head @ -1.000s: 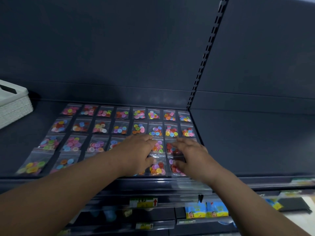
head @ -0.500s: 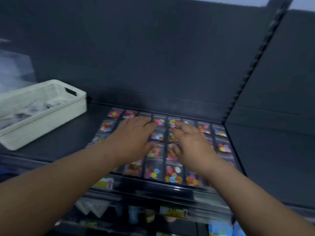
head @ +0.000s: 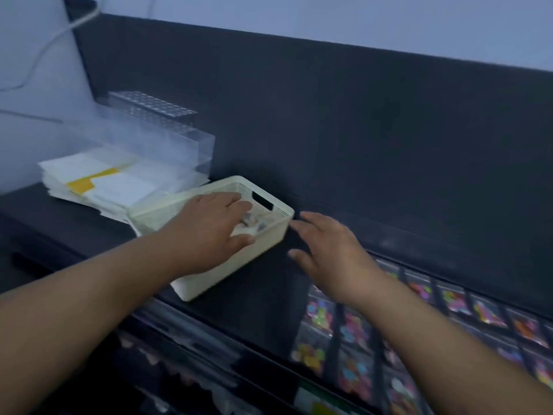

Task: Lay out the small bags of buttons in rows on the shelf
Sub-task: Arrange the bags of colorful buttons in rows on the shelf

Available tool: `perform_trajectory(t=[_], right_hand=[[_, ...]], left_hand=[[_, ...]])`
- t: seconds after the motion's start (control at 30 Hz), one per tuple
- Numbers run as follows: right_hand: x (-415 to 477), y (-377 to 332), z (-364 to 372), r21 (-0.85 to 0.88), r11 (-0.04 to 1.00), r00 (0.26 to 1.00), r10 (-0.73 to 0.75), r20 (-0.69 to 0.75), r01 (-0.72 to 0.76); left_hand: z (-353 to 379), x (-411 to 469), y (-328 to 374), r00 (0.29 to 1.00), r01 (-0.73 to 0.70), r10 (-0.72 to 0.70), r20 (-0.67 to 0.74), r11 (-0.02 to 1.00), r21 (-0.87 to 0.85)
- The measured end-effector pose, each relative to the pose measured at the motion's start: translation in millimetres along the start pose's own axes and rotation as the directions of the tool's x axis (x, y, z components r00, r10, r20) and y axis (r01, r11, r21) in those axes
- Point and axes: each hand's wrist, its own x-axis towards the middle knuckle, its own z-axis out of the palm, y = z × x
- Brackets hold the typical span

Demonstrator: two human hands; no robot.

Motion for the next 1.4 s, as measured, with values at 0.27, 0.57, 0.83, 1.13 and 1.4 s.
perform_trajectory(t=[0.27, 0.57, 0.83, 1.13, 1.4], right_hand=[[97.3, -51.6, 24.4, 0.119, 0.992, 0.990, 0.015, 0.138, -0.031], [143.3, -85.7, 57.7, 0.133, 0.987, 0.888, 0.021, 0.460, -0.093], [174.3, -88.0, 88.9, -0.001, 0.999, 0.885, 0.035, 0.464, -0.039], [176.5, -43.8, 64.4, 0.385, 0.856, 0.933, 0.268, 0.242, -0.346], [156.6, -25.1, 58.8, 0.198, 0.900, 0.917, 0.399, -0.022, -0.388]], left_hand=[[17.3, 21.4, -114.1, 0.994, 0.029, -0.022, 0.109, 0.998, -0.062], [47.4, 32.2, -161.6, 0.990, -0.043, 0.075, 0.120, 0.966, -0.254], [57.3, 32.5, -168.8, 0.989, -0.106, 0.132, 0.066, 0.946, -0.306], [63.0, 38.2, -171.2, 0.987, -0.143, 0.157, 0.029, 0.950, -0.278], [58.8, 56.2, -146.1, 0.964, -0.225, 0.256, 0.075, 0.931, -0.288]])
